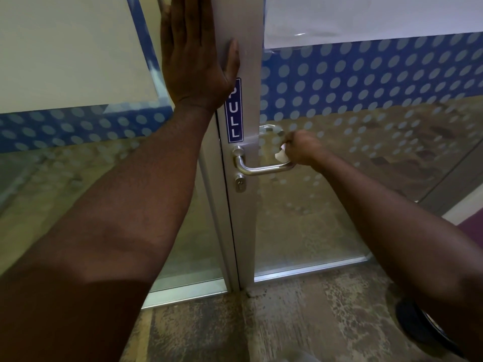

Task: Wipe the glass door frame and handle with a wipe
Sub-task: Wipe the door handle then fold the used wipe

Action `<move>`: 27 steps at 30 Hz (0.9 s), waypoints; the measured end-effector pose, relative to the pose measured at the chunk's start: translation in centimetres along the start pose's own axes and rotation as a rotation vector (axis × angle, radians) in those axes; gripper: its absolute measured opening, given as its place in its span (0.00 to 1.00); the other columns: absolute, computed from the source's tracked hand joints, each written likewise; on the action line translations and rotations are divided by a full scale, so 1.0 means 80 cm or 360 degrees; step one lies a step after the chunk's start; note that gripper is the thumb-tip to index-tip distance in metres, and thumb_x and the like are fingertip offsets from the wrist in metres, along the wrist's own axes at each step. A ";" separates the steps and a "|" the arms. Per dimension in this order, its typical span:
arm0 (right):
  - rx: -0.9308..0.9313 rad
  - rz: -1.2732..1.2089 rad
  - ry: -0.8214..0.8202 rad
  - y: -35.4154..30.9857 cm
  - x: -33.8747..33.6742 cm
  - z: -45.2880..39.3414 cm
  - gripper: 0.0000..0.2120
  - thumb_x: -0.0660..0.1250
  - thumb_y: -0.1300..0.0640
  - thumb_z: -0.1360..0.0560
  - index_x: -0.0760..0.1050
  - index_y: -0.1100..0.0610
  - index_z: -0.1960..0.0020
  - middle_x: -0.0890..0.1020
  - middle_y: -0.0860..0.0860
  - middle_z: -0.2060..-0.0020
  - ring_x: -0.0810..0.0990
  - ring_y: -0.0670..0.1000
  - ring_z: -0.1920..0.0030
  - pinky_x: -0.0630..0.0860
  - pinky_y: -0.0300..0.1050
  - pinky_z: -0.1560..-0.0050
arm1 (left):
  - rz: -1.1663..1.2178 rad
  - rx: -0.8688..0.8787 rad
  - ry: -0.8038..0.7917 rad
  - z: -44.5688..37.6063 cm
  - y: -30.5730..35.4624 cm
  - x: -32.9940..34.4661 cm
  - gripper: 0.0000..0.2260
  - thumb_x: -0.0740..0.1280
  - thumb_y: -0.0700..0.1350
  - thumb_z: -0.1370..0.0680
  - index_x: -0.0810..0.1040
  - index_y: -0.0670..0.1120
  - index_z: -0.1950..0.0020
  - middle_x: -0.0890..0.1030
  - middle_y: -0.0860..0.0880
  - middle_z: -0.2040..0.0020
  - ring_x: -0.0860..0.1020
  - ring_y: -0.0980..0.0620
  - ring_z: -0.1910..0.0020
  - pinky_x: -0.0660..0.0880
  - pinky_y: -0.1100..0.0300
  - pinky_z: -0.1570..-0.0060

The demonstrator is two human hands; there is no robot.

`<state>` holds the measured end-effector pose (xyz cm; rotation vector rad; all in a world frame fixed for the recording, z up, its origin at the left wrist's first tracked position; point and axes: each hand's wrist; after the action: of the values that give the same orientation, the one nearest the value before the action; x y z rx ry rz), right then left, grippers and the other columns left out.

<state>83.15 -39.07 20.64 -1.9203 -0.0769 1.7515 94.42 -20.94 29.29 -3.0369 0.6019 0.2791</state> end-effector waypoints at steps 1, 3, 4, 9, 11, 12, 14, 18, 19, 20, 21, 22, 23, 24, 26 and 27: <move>0.0065 -0.0081 -0.0001 0.002 -0.002 -0.001 0.10 0.63 0.59 0.21 0.77 0.61 0.42 0.81 0.57 0.51 0.81 0.55 0.51 0.79 0.49 0.49 | -0.0001 0.0001 0.0007 0.000 0.000 0.001 0.32 0.57 0.63 0.18 0.70 0.39 0.26 0.71 0.38 0.27 0.68 0.37 0.27 0.35 0.63 0.26; 0.0230 -0.0354 0.0024 0.009 -0.003 -0.001 0.08 0.63 0.60 0.22 0.77 0.62 0.47 0.82 0.59 0.53 0.82 0.57 0.51 0.80 0.53 0.47 | 0.0005 0.0003 0.0015 0.000 -0.001 0.003 0.32 0.57 0.63 0.18 0.69 0.38 0.26 0.71 0.38 0.27 0.68 0.38 0.27 0.36 0.63 0.26; 0.0326 -0.0508 0.0037 0.012 -0.002 0.000 0.06 0.64 0.60 0.22 0.77 0.62 0.50 0.82 0.60 0.54 0.82 0.57 0.53 0.81 0.53 0.48 | 0.0010 0.0004 0.0014 0.000 -0.001 0.003 0.32 0.56 0.63 0.17 0.69 0.38 0.26 0.70 0.38 0.27 0.68 0.38 0.27 0.36 0.63 0.25; 0.0674 -0.1415 0.0053 0.017 0.008 0.007 0.12 0.60 0.73 0.27 0.71 0.58 0.64 0.78 0.56 0.59 0.78 0.51 0.62 0.77 0.43 0.63 | 0.0076 -0.0016 -0.0080 0.000 -0.002 -0.001 0.33 0.53 0.64 0.17 0.66 0.38 0.24 0.67 0.38 0.25 0.64 0.39 0.24 0.35 0.62 0.26; 0.0828 -0.1809 -0.0013 0.024 0.015 0.017 0.18 0.56 0.78 0.31 0.74 0.57 0.68 0.78 0.54 0.66 0.76 0.49 0.66 0.77 0.38 0.70 | 0.0071 -0.0021 -0.0104 0.000 -0.002 -0.001 0.33 0.52 0.64 0.17 0.65 0.39 0.24 0.66 0.38 0.24 0.63 0.40 0.24 0.34 0.62 0.26; 0.0834 -0.1936 -0.0078 0.025 0.021 0.022 0.22 0.55 0.78 0.32 0.75 0.57 0.71 0.79 0.52 0.69 0.75 0.48 0.66 0.76 0.37 0.70 | 0.0066 -0.0017 -0.0097 0.000 -0.002 -0.002 0.33 0.52 0.64 0.17 0.65 0.39 0.24 0.66 0.38 0.24 0.64 0.40 0.24 0.34 0.62 0.26; 0.0842 -0.2169 -0.0146 0.023 0.030 0.032 0.24 0.52 0.79 0.33 0.77 0.57 0.72 0.80 0.48 0.74 0.76 0.45 0.67 0.76 0.35 0.67 | 0.0054 -0.0003 -0.0061 -0.001 -0.001 -0.003 0.33 0.53 0.63 0.17 0.66 0.38 0.24 0.67 0.38 0.25 0.65 0.39 0.24 0.34 0.63 0.26; 0.0973 -0.2853 -0.0054 0.009 0.044 0.052 0.16 0.52 0.73 0.26 0.74 0.59 0.59 0.82 0.52 0.69 0.78 0.46 0.74 0.77 0.37 0.72 | 0.0055 -0.0016 -0.0078 0.000 0.000 -0.004 0.33 0.51 0.64 0.17 0.65 0.39 0.24 0.67 0.38 0.24 0.64 0.39 0.24 0.33 0.63 0.27; 0.0960 -0.2903 -0.0024 0.005 0.047 0.057 0.15 0.53 0.72 0.24 0.74 0.59 0.58 0.82 0.52 0.70 0.78 0.46 0.74 0.78 0.37 0.69 | 0.0055 -0.0024 -0.0085 0.001 0.000 -0.004 0.33 0.51 0.64 0.17 0.65 0.39 0.24 0.66 0.38 0.24 0.64 0.39 0.24 0.33 0.63 0.27; 0.0940 -0.2954 0.0012 0.003 0.052 0.060 0.15 0.54 0.72 0.24 0.75 0.59 0.58 0.82 0.52 0.70 0.77 0.47 0.72 0.77 0.38 0.64 | 0.0051 -0.0024 -0.0075 0.001 0.000 -0.005 0.33 0.52 0.64 0.17 0.65 0.38 0.24 0.67 0.37 0.25 0.64 0.39 0.24 0.33 0.63 0.27; 0.0917 -0.2999 0.0045 0.000 0.055 0.062 0.15 0.55 0.73 0.25 0.76 0.59 0.59 0.81 0.51 0.70 0.76 0.47 0.70 0.77 0.38 0.61 | 0.0046 -0.0016 -0.0054 0.000 0.001 -0.005 0.33 0.53 0.63 0.17 0.66 0.38 0.25 0.68 0.37 0.25 0.65 0.38 0.25 0.33 0.63 0.27; 0.0896 -0.3028 0.0082 -0.004 0.058 0.067 0.15 0.56 0.74 0.26 0.76 0.59 0.60 0.81 0.51 0.68 0.75 0.47 0.68 0.76 0.38 0.58 | 0.0043 -0.0003 -0.0029 0.000 0.001 -0.006 0.32 0.55 0.63 0.17 0.67 0.38 0.25 0.69 0.37 0.26 0.66 0.38 0.26 0.33 0.63 0.26; 0.0879 -0.3030 0.0126 -0.009 0.061 0.070 0.15 0.56 0.75 0.27 0.77 0.60 0.61 0.80 0.51 0.66 0.74 0.47 0.67 0.76 0.38 0.56 | 0.0043 0.0007 -0.0009 0.000 0.001 -0.006 0.32 0.56 0.63 0.17 0.68 0.37 0.26 0.69 0.36 0.27 0.67 0.37 0.26 0.34 0.63 0.26; 0.0867 -0.3032 0.0177 -0.014 0.064 0.073 0.14 0.57 0.75 0.28 0.77 0.62 0.61 0.79 0.51 0.65 0.74 0.47 0.67 0.76 0.38 0.56 | 0.0045 0.0009 -0.0001 0.000 0.001 -0.006 0.32 0.56 0.63 0.17 0.68 0.37 0.26 0.70 0.36 0.27 0.67 0.37 0.26 0.34 0.63 0.26; 0.0865 -0.3038 0.0296 -0.022 0.070 0.077 0.15 0.56 0.76 0.28 0.68 0.56 0.59 0.78 0.52 0.64 0.73 0.46 0.71 0.76 0.37 0.61 | 0.0043 -0.0010 -0.0037 0.001 0.002 -0.008 0.33 0.54 0.64 0.17 0.67 0.38 0.25 0.69 0.37 0.26 0.66 0.38 0.26 0.38 0.61 0.24; 0.0865 -0.3039 0.0335 -0.025 0.072 0.077 0.13 0.55 0.76 0.29 0.66 0.75 0.44 0.78 0.53 0.64 0.73 0.47 0.72 0.75 0.37 0.62 | 0.0035 -0.0020 -0.0068 0.001 0.001 -0.010 0.33 0.52 0.64 0.17 0.67 0.39 0.24 0.68 0.38 0.25 0.65 0.38 0.25 0.43 0.60 0.24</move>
<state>78.87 -33.01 16.15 -0.7609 -0.8802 0.1703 93.66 -20.75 29.34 -3.0298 0.6330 0.3487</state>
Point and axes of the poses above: each hand's wrist, its own z-axis away from the middle knuckle, its own x-axis out of the palm, y = z × x
